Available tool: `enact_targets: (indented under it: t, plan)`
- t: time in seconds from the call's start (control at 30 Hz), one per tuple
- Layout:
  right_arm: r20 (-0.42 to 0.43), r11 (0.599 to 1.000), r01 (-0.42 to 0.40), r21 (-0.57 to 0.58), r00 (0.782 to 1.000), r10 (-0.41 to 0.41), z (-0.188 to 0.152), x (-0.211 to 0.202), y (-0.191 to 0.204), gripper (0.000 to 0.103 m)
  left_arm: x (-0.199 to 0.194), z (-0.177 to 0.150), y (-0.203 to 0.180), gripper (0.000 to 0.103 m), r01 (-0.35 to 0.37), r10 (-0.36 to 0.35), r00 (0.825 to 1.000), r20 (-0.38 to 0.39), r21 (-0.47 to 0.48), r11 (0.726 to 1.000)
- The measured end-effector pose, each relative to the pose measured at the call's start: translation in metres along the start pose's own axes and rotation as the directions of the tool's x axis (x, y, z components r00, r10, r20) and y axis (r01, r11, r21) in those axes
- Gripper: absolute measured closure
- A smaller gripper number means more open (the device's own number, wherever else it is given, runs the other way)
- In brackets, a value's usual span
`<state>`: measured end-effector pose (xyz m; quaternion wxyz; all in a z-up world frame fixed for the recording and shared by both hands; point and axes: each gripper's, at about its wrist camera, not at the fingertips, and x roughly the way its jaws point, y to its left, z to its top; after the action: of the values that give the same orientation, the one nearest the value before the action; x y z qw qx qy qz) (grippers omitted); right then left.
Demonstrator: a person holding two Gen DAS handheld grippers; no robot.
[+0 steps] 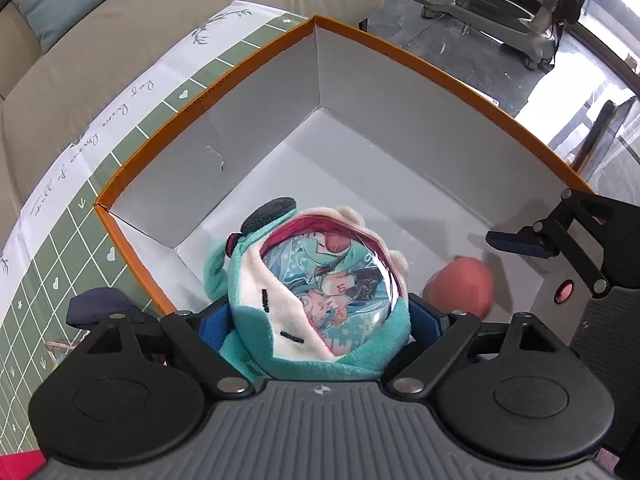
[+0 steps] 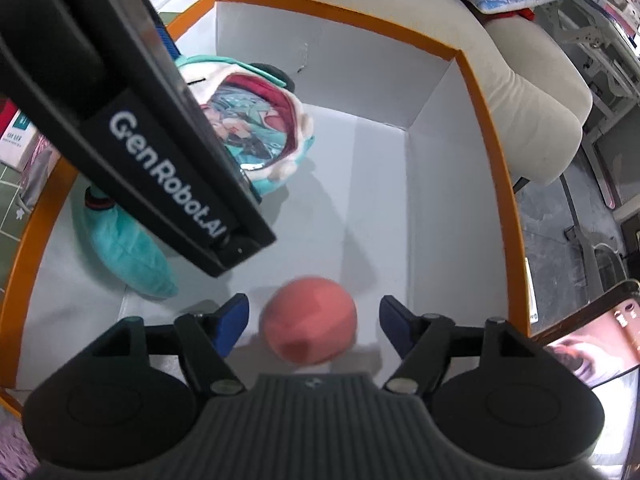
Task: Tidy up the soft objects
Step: 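Open both tools to drop the ball and plush bag into the shoebox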
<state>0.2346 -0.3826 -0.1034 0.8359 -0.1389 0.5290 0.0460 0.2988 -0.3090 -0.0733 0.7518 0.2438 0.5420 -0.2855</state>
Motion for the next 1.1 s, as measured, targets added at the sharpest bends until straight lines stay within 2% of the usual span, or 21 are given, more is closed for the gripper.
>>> enact_targets:
  t: [0.27,0.4,0.77,0.93,1.1]
  plan:
    - [-0.001,1.000,0.018,-0.013,1.000,-0.018,-0.001,0.001,0.010,0.030,-0.012,-0.004,0.001,0.000,0.029,-0.028,0.999,0.025,-0.003,1.000]
    - [0.007,1.000,0.022,-0.013,1.000,-0.022,0.000,0.002,0.019,0.027,-0.023,-0.005,0.006,0.000,0.064,-0.061,0.995,0.081,-0.029,0.998]
    - [0.032,0.999,0.036,0.008,0.999,-0.037,0.000,-0.010,0.017,0.026,-0.046,-0.013,0.006,0.000,0.071,-0.065,0.990,0.129,-0.042,0.997]
    - [0.085,0.998,0.052,0.041,0.995,-0.056,0.000,-0.031,0.021,0.026,-0.068,-0.028,0.005,0.000,0.077,-0.069,0.981,0.183,-0.035,0.996]
    - [0.155,0.996,0.065,0.063,0.985,-0.074,0.001,-0.057,0.035,0.026,-0.100,-0.051,0.007,0.000,0.054,-0.044,0.961,0.272,-0.028,0.998]
